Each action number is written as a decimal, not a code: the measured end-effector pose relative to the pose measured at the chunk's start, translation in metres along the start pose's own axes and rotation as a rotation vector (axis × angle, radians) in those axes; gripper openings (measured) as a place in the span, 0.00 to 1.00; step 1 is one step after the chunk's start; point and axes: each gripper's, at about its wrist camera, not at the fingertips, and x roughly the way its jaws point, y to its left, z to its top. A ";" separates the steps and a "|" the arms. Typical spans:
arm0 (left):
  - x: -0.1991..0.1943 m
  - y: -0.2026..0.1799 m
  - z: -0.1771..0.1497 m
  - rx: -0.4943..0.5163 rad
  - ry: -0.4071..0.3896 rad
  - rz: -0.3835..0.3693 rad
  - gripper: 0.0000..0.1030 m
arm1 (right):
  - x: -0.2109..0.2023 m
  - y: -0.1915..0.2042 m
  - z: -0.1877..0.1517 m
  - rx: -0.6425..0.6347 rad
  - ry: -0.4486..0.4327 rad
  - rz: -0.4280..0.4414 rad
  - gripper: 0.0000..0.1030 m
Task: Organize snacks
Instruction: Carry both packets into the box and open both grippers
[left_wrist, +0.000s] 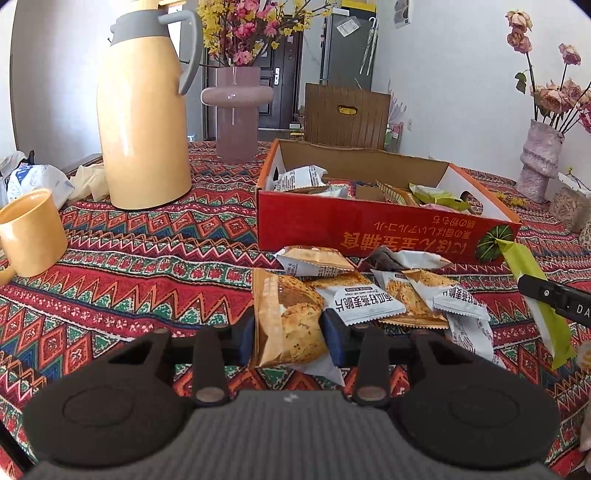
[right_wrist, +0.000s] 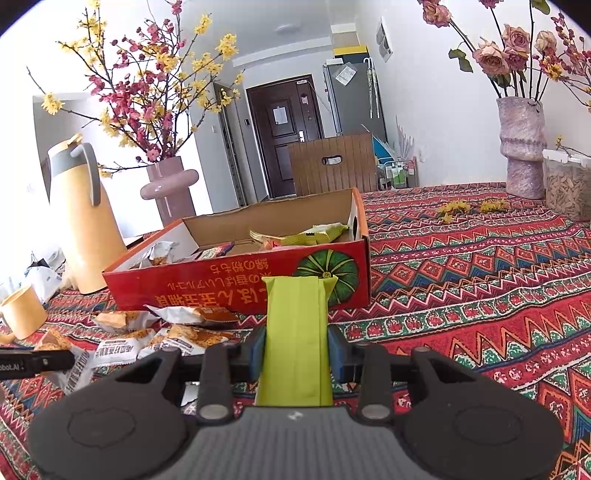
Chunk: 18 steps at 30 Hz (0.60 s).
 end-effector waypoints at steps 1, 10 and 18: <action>-0.002 0.001 0.001 0.000 -0.006 -0.001 0.37 | -0.001 0.001 0.001 -0.001 -0.002 0.001 0.33; -0.010 -0.001 0.016 -0.009 -0.067 -0.007 0.37 | -0.007 0.010 0.011 -0.020 -0.030 0.012 0.33; -0.010 -0.010 0.039 -0.017 -0.126 -0.023 0.37 | -0.006 0.019 0.036 -0.037 -0.085 0.022 0.33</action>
